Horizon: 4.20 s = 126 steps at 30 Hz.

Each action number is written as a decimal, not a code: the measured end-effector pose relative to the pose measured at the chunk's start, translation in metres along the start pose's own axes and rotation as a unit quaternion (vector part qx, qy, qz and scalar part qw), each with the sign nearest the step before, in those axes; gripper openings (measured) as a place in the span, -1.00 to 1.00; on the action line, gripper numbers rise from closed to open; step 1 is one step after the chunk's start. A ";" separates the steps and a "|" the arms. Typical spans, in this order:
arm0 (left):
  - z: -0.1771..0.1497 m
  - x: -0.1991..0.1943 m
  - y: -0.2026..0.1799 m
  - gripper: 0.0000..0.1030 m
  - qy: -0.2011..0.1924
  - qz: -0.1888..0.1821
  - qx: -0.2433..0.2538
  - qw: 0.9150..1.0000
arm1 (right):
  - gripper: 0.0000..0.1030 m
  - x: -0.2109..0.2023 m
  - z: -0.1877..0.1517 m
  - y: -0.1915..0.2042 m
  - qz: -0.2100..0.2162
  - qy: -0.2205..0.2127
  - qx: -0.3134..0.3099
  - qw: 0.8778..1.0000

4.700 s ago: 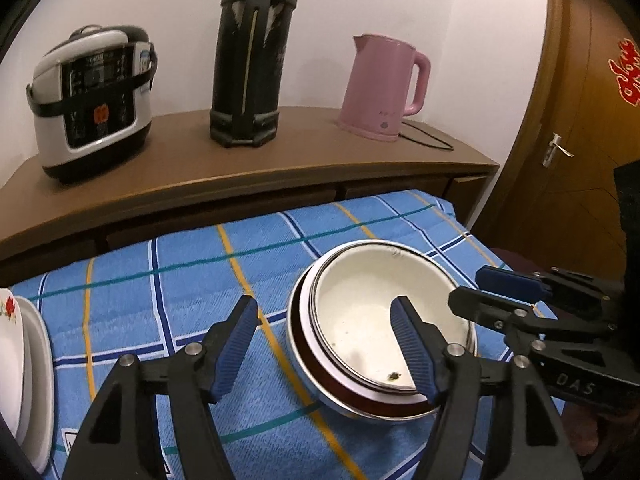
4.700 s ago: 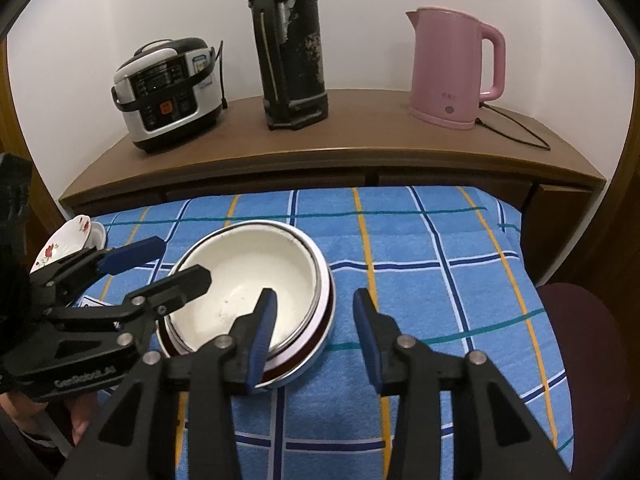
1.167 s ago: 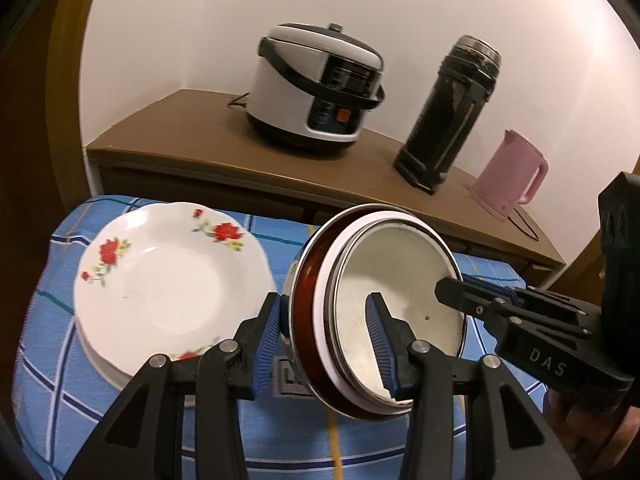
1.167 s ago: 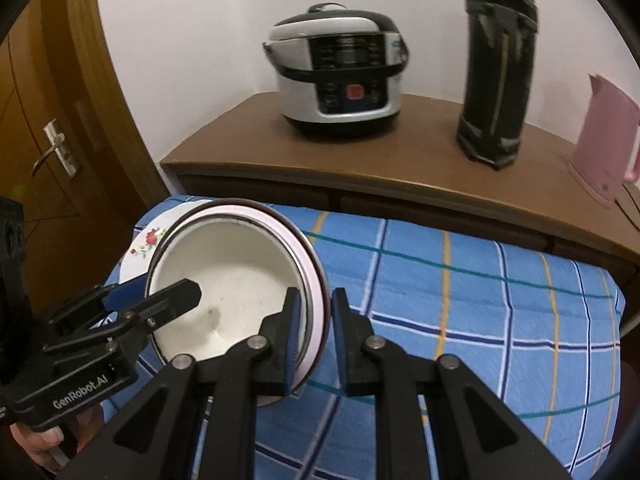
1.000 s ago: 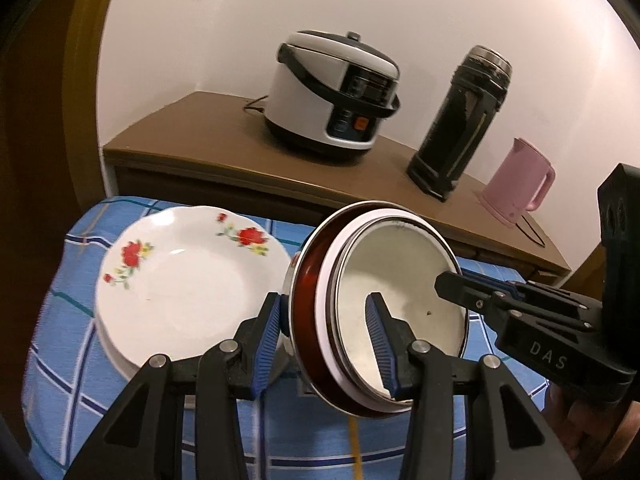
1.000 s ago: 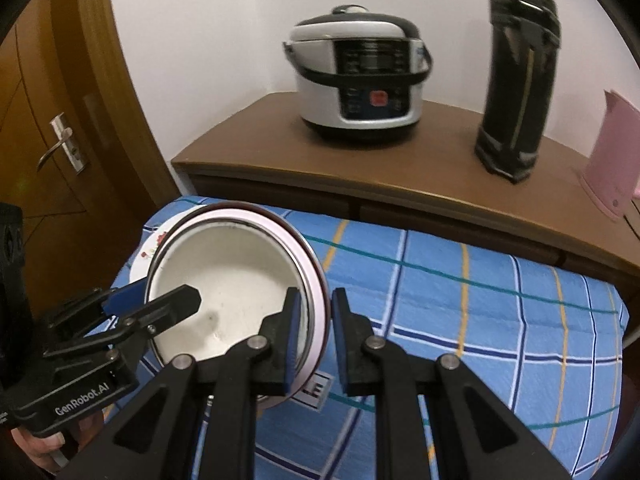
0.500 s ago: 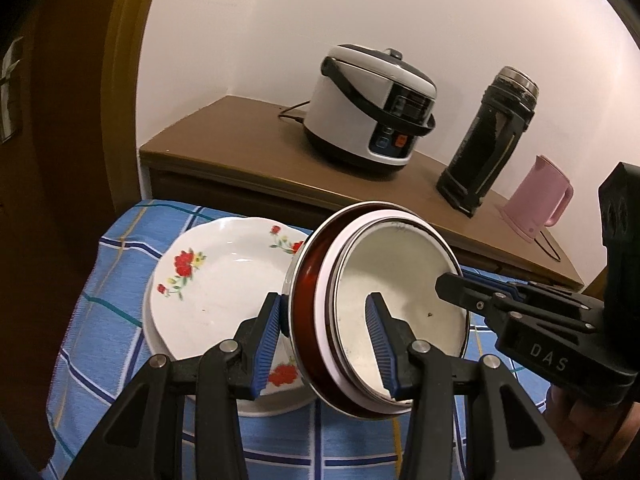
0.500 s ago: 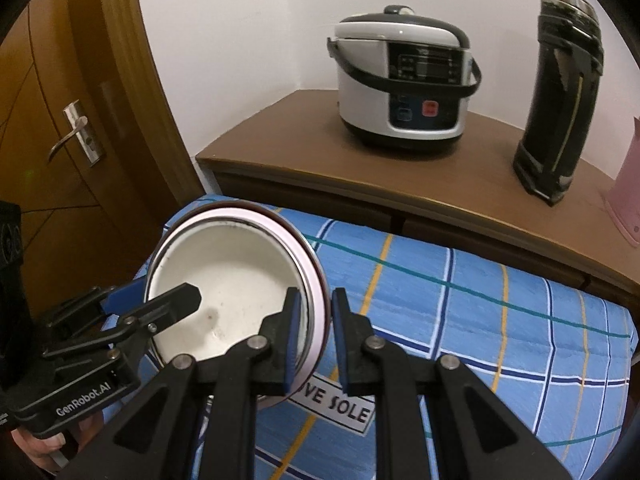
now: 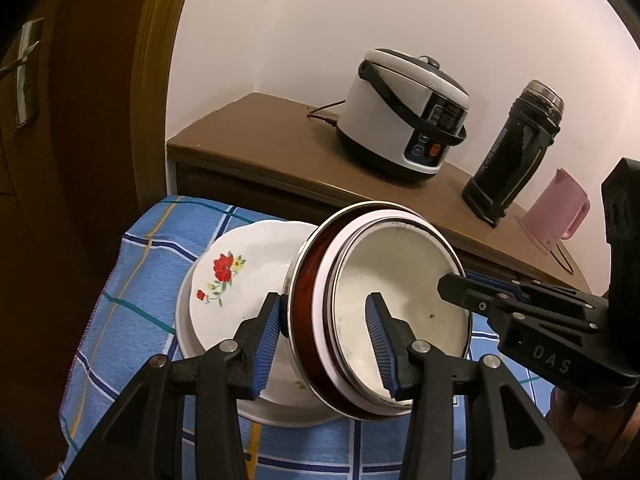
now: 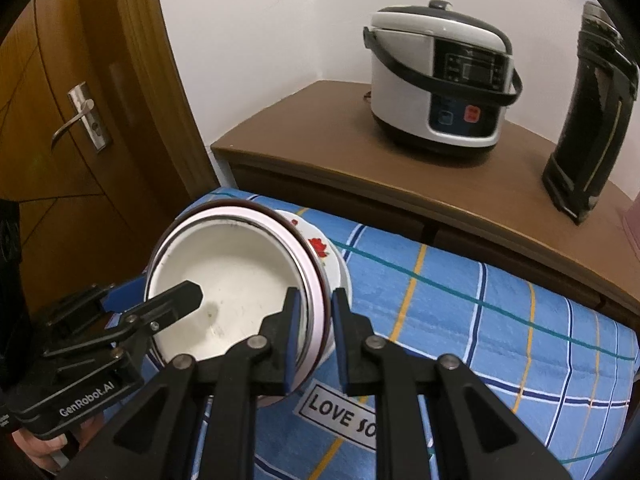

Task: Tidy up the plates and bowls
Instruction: 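Carry the nested bowl stack with both grippers over the red-rose plates, then lower the bowl stack onto the red-rose plate stack with both grippers, then open both grippers and pull them back from the stack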

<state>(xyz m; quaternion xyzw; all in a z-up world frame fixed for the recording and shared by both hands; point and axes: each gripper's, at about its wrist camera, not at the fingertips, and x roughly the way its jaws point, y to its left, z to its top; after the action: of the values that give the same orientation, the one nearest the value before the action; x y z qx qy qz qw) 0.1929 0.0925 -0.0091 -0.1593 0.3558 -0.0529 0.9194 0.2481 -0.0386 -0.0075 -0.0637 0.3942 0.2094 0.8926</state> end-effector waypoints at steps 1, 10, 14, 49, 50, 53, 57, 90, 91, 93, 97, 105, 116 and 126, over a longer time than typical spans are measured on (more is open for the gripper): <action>0.001 0.000 0.002 -0.12 -0.001 0.001 -0.002 1.000 | -0.69 0.001 0.001 0.001 0.000 0.001 -0.001 1.000; 0.007 0.000 0.013 -0.12 0.004 0.015 -0.006 1.000 | -0.69 0.014 0.011 0.014 0.003 0.020 -0.021 1.000; 0.007 0.002 0.018 -0.12 0.009 0.016 -0.010 1.000 | -0.69 0.020 0.015 0.017 0.003 0.028 -0.025 0.999; 0.008 0.033 0.030 -0.12 0.057 0.018 -0.029 0.998 | -0.66 0.065 0.030 0.014 0.011 0.081 -0.033 0.996; 0.008 0.033 0.030 -0.12 0.056 0.018 -0.028 0.998 | -0.66 0.065 0.030 0.014 0.012 0.082 -0.033 0.996; 0.007 0.033 0.029 -0.12 0.054 0.019 -0.025 0.998 | -0.66 0.064 0.029 0.013 0.013 0.081 -0.032 0.996; 0.005 0.035 0.024 -0.11 0.046 0.033 -0.010 0.998 | -0.65 0.063 0.027 0.018 -0.003 0.064 -0.047 0.997; -0.004 0.036 0.014 0.01 -0.012 0.062 0.036 0.997 | -0.61 0.056 0.013 0.024 -0.036 -0.013 -0.069 0.997; -0.004 0.037 0.014 0.01 -0.012 0.063 0.036 0.997 | -0.61 0.055 0.013 0.024 -0.034 -0.014 -0.069 0.997; -0.003 0.037 0.015 0.10 -0.012 0.069 0.037 0.997 | -0.58 0.056 0.014 0.023 -0.030 -0.014 -0.067 0.997; -0.005 0.034 0.014 0.11 -0.017 0.076 0.041 0.996 | -0.57 0.056 0.012 0.023 -0.029 -0.015 -0.070 0.997; -0.006 0.013 0.012 0.46 -0.066 0.094 0.036 0.993 | 0.22 0.030 0.003 0.008 -0.027 -0.071 -0.045 0.996; -0.011 -0.026 -0.015 0.72 -0.141 0.092 0.058 0.984 | 0.43 -0.034 -0.018 0.000 -0.067 -0.162 -0.029 0.984; -0.020 -0.041 -0.040 0.72 -0.147 0.098 0.074 0.981 | 0.72 -0.078 -0.042 -0.004 -0.062 -0.206 -0.024 0.976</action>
<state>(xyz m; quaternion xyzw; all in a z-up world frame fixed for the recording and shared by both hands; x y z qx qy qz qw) 0.1502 0.0585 0.0161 -0.0613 0.2256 0.0357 0.9716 0.1749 -0.0795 0.0208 -0.0654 0.1924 0.1713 0.9640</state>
